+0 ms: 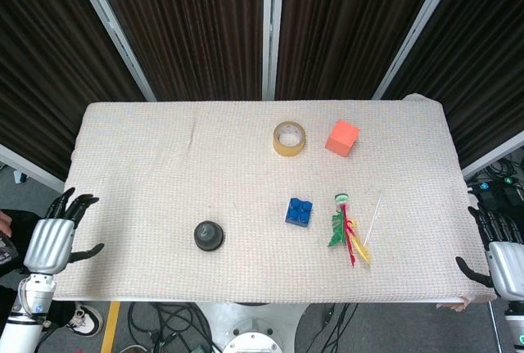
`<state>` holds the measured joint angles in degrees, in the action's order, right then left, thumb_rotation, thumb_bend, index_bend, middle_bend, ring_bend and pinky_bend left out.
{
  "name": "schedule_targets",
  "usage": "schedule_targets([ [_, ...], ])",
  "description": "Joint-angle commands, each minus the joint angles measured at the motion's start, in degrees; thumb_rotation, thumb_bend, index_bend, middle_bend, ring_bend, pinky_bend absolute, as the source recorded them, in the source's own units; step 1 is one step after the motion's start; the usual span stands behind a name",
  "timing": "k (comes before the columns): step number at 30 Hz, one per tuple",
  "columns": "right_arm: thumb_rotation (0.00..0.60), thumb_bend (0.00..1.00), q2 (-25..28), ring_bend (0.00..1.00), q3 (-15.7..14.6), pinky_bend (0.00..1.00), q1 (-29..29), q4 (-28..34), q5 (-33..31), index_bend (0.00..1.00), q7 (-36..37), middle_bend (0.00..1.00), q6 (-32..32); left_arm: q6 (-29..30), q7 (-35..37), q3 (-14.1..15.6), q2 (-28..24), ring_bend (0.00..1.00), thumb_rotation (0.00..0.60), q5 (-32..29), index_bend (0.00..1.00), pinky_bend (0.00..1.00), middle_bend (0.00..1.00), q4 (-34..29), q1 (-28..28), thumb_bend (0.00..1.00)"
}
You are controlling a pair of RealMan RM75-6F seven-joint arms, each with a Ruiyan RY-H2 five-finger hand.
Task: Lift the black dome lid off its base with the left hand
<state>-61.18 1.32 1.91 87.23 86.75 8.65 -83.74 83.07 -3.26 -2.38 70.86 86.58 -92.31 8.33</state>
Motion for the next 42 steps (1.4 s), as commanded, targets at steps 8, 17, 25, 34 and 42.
schedule_targets([
  [8, 0.6, 0.19, 0.16, 0.0, 0.16, 0.0, -0.15, 0.04, -0.11, 0.0, 0.33, 0.01, -0.29, -0.01, -0.55, 0.03, -0.3, 0.03, 0.6, 0.33, 0.19, 0.13, 0.17, -0.68, 0.22, 0.0],
  [17, 0.6, 0.18, 0.36, 0.0, 0.2, 0.0, -0.11, 0.62, -0.12, 0.0, 0.1, 0.01, -0.22, -3.5, 2.06, 1.84, -0.02, 0.03, 0.6, 1.44, 0.19, 0.13, 0.17, -2.28, 1.42, 0.0],
  [25, 0.6, 0.18, 0.61, 0.0, 0.19, 0.0, -0.24, 0.29, -0.01, 0.0, 0.51, 0.01, -0.43, -9.98, 6.82, 3.05, 1.91, 0.03, 0.6, 2.84, 0.19, 0.12, 0.17, -3.0, 5.06, 0.0],
  [34, 0.6, 0.19, 1.01, 0.0, 0.79, 0.0, 0.69, 2.15, 0.47, 0.0, -0.28, 0.01, -0.14, -17.01, 7.47, 2.69, 6.93, 0.03, 0.6, 3.86, 0.18, 0.12, 0.17, -0.01, 10.57, 0.0],
  [42, 0.6, 0.18, 1.64, 0.0, 1.64, 0.0, 1.45, 4.81, 0.68, 0.0, -2.02, 0.01, -0.48, -20.95, 9.8, 1.51, 12.02, 0.03, 0.6, 2.71, 0.17, 0.12, 0.17, 5.13, 14.32, 0.0],
])
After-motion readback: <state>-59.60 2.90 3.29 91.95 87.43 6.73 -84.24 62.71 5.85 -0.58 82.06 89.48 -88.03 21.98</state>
